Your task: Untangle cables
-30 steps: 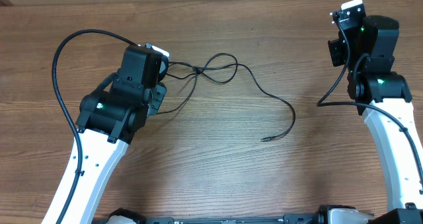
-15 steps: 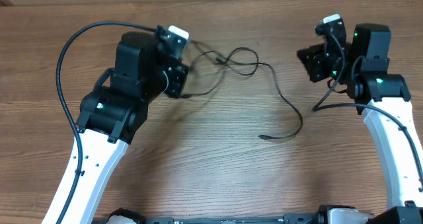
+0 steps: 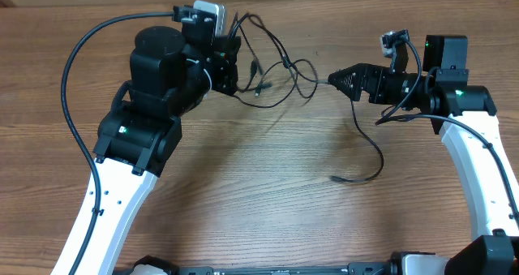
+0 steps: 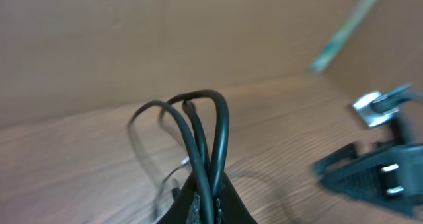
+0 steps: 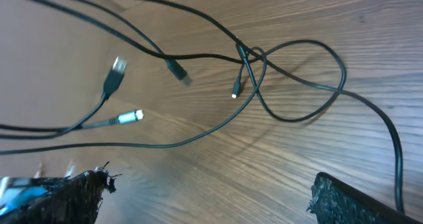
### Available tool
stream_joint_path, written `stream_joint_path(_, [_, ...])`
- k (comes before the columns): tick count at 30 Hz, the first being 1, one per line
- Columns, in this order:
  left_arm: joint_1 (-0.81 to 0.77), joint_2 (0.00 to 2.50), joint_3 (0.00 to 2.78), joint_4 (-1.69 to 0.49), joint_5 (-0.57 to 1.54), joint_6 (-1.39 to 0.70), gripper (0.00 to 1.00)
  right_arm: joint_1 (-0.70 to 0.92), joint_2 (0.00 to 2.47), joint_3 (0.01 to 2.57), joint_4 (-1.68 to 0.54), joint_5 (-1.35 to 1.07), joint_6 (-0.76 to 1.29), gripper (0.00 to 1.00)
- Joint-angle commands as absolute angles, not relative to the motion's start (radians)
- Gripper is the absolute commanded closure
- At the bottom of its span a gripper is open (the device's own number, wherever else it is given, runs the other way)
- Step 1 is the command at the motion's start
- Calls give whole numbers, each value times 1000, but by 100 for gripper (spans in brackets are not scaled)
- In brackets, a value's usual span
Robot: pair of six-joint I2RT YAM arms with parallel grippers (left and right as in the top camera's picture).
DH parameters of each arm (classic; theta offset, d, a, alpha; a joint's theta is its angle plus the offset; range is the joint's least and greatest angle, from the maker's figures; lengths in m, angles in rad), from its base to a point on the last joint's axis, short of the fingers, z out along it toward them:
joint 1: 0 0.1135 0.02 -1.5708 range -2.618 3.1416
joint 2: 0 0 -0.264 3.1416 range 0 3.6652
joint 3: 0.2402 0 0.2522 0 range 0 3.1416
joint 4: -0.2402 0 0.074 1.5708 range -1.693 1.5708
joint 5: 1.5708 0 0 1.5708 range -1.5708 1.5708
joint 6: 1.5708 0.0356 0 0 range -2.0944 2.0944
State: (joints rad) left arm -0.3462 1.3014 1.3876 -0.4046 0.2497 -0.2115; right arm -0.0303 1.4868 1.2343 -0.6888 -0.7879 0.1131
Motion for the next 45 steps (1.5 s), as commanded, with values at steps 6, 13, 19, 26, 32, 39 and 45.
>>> stream_joint_path(6, [-346,1280,1407,-143,548,-377,96,-27,1487,1241,-675,-775,138,0])
stream_joint_path(13, [-346,1280,1407,67,576,-619,96,-27,1489,1227,-676,-709,138,0])
stream_joint_path(19, [-347,1280,1407,73,577,-671,96,-27,1489,1218,-675,-707,138,0])
stream_joint_path(26, [-347,1280,1407,111,588,-778,95,-23,1491,1217,-674,-707,138,0])
stream_joint_path(32, [-347,1281,1407,130,595,-850,96,10,1499,1217,-664,-714,138,0])
stream_joint_path(39, [-348,1289,1407,51,550,-798,96,77,1499,1217,-648,-727,138,0])
stream_joint_path(45, [-368,1290,1407,79,551,-950,96,142,1499,1217,-584,-613,138,0])
